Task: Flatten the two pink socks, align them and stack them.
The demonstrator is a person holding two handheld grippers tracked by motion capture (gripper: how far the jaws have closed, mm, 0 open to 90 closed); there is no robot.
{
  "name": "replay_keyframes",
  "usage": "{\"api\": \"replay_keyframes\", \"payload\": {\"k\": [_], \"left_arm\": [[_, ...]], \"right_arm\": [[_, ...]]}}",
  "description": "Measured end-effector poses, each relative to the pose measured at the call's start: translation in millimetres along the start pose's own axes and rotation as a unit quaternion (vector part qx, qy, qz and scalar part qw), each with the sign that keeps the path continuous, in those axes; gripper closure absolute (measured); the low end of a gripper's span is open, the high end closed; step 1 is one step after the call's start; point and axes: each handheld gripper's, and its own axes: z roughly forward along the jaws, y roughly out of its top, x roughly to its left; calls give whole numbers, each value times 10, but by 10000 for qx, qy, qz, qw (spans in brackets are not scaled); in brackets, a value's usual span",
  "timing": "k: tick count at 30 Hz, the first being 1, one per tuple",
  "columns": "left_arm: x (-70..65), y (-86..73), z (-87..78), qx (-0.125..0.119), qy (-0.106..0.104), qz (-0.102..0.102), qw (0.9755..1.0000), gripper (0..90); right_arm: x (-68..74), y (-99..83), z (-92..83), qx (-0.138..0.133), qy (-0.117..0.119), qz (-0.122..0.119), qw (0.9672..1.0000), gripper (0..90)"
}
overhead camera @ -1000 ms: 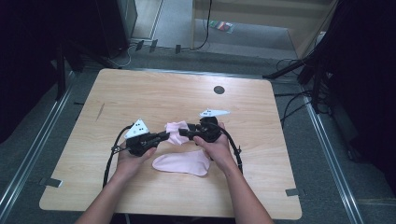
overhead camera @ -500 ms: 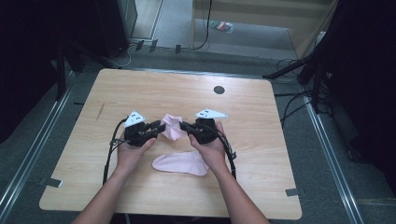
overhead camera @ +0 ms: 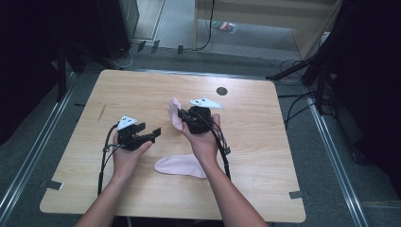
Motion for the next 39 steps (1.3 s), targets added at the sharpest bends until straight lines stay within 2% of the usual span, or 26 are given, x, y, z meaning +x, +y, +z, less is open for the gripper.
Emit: {"api": "replay_keyframes", "payload": {"k": [1, 4, 10, 11, 12, 13, 14, 15, 16, 17, 18, 19, 20, 21, 22, 24, 27, 28, 29, 30, 32, 33, 34, 35, 36, 39], "left_arm": [[-39, 3, 6, 52, 54, 44, 10000, 229], [-130, 17, 35, 142, 9, 85, 9999, 180], [-317, 25, 202, 491, -102, 334, 9982, 139], [-344, 32, 229, 586, -24, 449, 9973, 139], [-367, 40, 258, 648, 144, 546, 9963, 146], [-371, 54, 284, 708, 231, 636, 9952, 179], [-362, 76, 306, 758, 351, 724, 9939, 258], [-344, 99, 314, 723, 434, 756, 9936, 360], [-325, 117, 313, 636, 397, 797, 9940, 477], [-310, 132, 314, 597, 416, 903, 9933, 621], [-295, 144, 307, 576, 535, 1003, 9918, 736], [-281, 148, 297, 584, 513, 1056, 9914, 868], [-268, 143, 282, 594, 576, 1128, 9902, 899], [-255, 133, 265, 628, 626, 1163, 9893, 900], [-238, 121, 257, 698, 556, 1162, 9892, 900], [-247, 90, 256, 809, 678, 1380, 9848, 900], [-245, 55, 276, 951, 438, 1270, 9864, 900], [-252, 48, 280, 985, 408, 1310, 9856, 893], [-254, 34, 283, 982, 323, 1257, 9867, 862], [-246, 27, 284, 1001, 265, 1179, 9876, 806], [-202, 26, 274, 1081, 98, 1093, 9881, 672], [-167, 28, 256, 1086, -3, 999, 9891, 625], [-103, 33, 228, 1093, -139, 787, 9908, 584], [-47, 38, 196, 1115, -199, 688, 9912, 536], [13, 37, 155, 1058, -229, 597, 9923, 510], [117, 12, 91, 860, -209, 431, 9951, 478]], "right_arm": [[13, 11, 4, 1, 2, 35, 10000, 900], [79, 58, 18, -66, -73, -58, 9999, 900], [162, 85, 23, -127, -8, 102, 9999, 900], [170, 90, 18, -139, 40, 112, 9998, 900], [174, 94, 6, -146, 115, 151, 9997, 900], [171, 96, -12, -167, 175, 186, 9995, 900], [163, 97, -30, -183, 249, 248, 9992, 900], [152, 99, -49, -166, 333, 332, 9988, 900], [144, 97, -74, -143, 346, 406, 9985, 900], [127, 90, -94, -166, 350, 420, 9984, 900], [105, 77, -113, -147, 349, 436, 9983, 900], [70, 54, -127, -126, 281, 419, 9986, 900], [41, 37, -134, -122, 217, 387, 9989, 900], [0, 7, -146, -106, 130, 359, 9992, 900], [-50, -33, -153, -76, 12, 352, 9994, 900], [-171, -134, -128, 100, -180, 470, 9987, 900], [-318, -287, -53, 293, -602, 368, 9971, 900], [-367, -330, -22, 352, -649, 428, 9964, 900], [-409, -366, 2, 436, -695, 459, 9956, 900], [-454, -407, 20, 470, -802, 371, 9950, 900], [-531, -457, 32, 538, -860, 375, 9941, 900], [-582, -481, 40, 597, -857, 415, 9937, 900], [-633, -500, 38, 648, -892, 387, 9931, 900], [-693, -520, 22, 682, -907, 406, 9927, 900], [-738, -535, 9, 724, -889, 430, 9925, 900], [-846, -584, -18, 844, -1035, 127, 9910, 895]]}}
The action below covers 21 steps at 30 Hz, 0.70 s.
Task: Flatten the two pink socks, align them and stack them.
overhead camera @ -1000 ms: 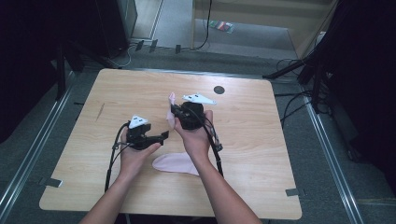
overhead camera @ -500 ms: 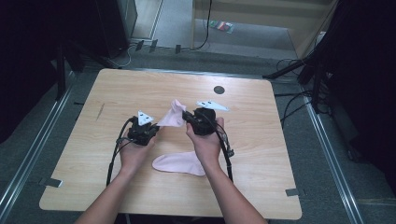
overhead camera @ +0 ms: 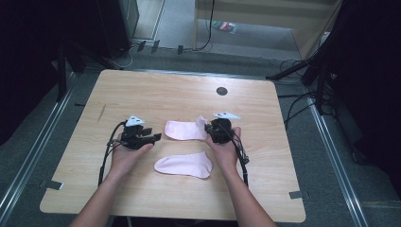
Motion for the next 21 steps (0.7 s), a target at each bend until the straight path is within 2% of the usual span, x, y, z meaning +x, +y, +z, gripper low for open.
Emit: {"api": "replay_keyframes", "payload": {"k": [1, 3, 5, 7, 10, 14, 16, 17, 19, 20, 21], "left_arm": [[46, -20, -11, -43, -7, -126, 9999, 473], [84, -45, -6, -185, 10, -231, 9996, 474], [101, -61, 6, -365, 18, -381, 9986, 468], [91, -51, 26, -485, 1, -491, 9976, 459], [34, 2, 68, -632, 87, -465, 9969, 454], [-44, 90, 186, -588, 14, -491, 9971, 453], [-85, 136, 247, -554, -4, -568, 9968, 432], [-104, 157, 272, -550, -79, -597, 9967, 425], [-171, 195, 311, -572, -117, -526, 9969, 430], [-193, 206, 324, -561, -147, -476, 9972, 488], [-220, 215, 341, -533, -162, -412, 9976, 505]], "right_arm": [[-24, -11, -2, 17, -36, -28, 10000, 862], [-124, -45, -1, -14, -148, -49, 9999, 665], [-195, -72, -22, -68, -393, -85, 9992, 580], [-275, -92, -48, -163, -440, 13, 9989, 525], [-386, -104, -87, -311, -527, 158, 9980, 527], [-466, -96, -93, -438, -385, 333, 9977, 541], [-451, -87, -77, -459, -264, 325, 9981, 544], [-436, -83, -68, -465, -171, 309, 9983, 543], [-401, -86, -13, -434, -4, 262, 9987, 537], [-382, -88, 27, -377, -1, 209, 9991, 527], [-368, -87, 58, -340, -21, 152, 9993, 513]]}}
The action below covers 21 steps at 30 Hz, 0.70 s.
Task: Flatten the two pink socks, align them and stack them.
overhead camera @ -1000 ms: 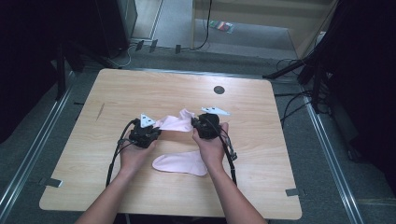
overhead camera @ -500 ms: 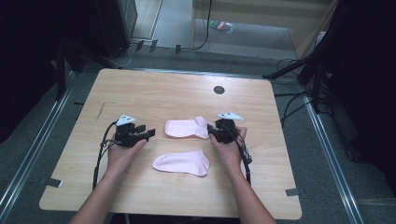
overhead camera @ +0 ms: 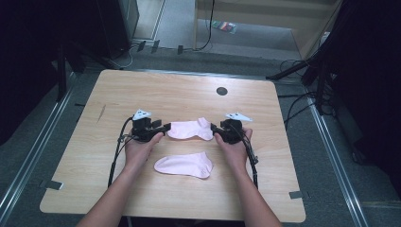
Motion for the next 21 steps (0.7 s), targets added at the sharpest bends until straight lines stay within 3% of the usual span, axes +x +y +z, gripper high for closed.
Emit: {"api": "replay_keyframes", "payload": {"k": [2, 5, 7, 9, 11, 13, 15, 18, 21], "left_arm": [[-36, 10, 65, 212, 140, 71, 9997, 500], [-26, -3, 175, 543, 462, 75, 9974, 481], [-2, -26, 210, 668, 530, 98, 9963, 550], [17, -37, 211, 675, 617, 267, 9955, 640], [36, -38, 196, 716, 525, 179, 9959, 712], [50, -38, 178, 751, 526, 201, 9956, 800], [51, -48, 155, 805, 493, 204, 9953, 880], [47, -66, 119, 800, 443, 212, 9956, 897], [45, -72, 43, 708, 391, 195, 9965, 900]], "right_arm": [[17, -2, 76, -27, -74, -11, 10000, 509], [45, 3, 183, 52, -113, 180, 9998, 492], [92, -1, 237, 128, -173, 48, 9998, 493], [142, -29, 276, 246, -192, -128, 9994, 498], [168, -42, 285, 319, -370, -326, 9983, 542], [169, -42, 273, 338, -458, -297, 9979, 598], [180, -58, 262, 330, -558, -451, 9969, 689], [213, -107, 237, 267, -480, -621, 9966, 850], [251, -111, 197, 381, -495, -654, 9959, 887]]}}
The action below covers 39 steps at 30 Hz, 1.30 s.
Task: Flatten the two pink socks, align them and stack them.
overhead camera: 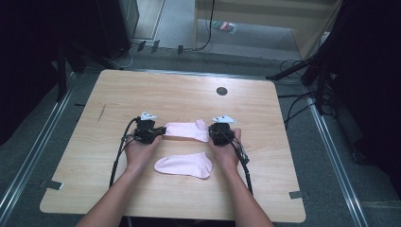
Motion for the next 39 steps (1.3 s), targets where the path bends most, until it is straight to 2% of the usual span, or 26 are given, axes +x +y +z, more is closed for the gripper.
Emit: {"api": "replay_keyframes", "payload": {"k": [2, 4, 5, 7, 9, 13, 16, 18, 19, 22, 26, 28, 30, 32, 35, 39], "left_arm": [[-4, -23, -70, -80, -43, -15, 10000, 900], [-13, -32, -161, -125, -160, -39, 9998, 900], [-28, -38, -223, -191, -221, -53, 9996, 900], [-69, -50, -353, -284, -332, 66, 9990, 900], [-125, -73, -467, -369, -345, 233, 9985, 900], [-207, -153, -663, -494, -531, 211, 9971, 900], [-240, -255, -773, -493, -645, 163, 9966, 900], [-244, -364, -843, -451, -782, 43, 9959, 900], [-249, -414, -878, -442, -778, 19, 9960, 900], [-248, -532, -969, -406, -737, 40, 9964, 900], [-237, -696, -995, -256, -790, -39, 9965, 900], [-259, -750, -961, -226, -870, -67, 9959, 900], [-286, -767, -922, -109, -863, 76, 9962, 900], [-311, -786, -895, -70, -796, 159, 9967, 900], [-352, -806, -876, 34, -669, 388, 9970, 900], [-348, -806, -916, -19, -654, 352, 9972, 900]], "right_arm": [[-8, -10, -43, 27, 63, -20, 10000, 893], [-37, -14, -123, 8, 224, 126, 9997, 897], [-48, -15, -184, -53, 291, 191, 9994, 898], [-52, -12, -331, -161, 393, 244, 9988, 900], [-51, -8, -494, -307, 494, 299, 9979, 900], [-6, -37, -783, -429, 608, 343, 9966, 900], [43, -128, -910, -399, 600, 239, 9971, 900], [52, -209, -967, -376, 632, 250, 9970, 900], [62, -280, -993, -320, 696, 313, 9966, 900], [101, -459, -1041, -192, 629, 193, 9976, 900], [86, -584, -1086, -103, 636, 220, 9977, 900], [103, -596, -1091, -81, 579, 127, 9982, 900], [125, -615, -1079, -27, 688, 132, 9975, 900], [145, -641, -1059, 16, 705, 106, 9975, 900], [158, -671, -1036, 71, 735, 58, 9973, 900], [169, -662, -1069, 5, 841, 89, 9964, 900]]}}
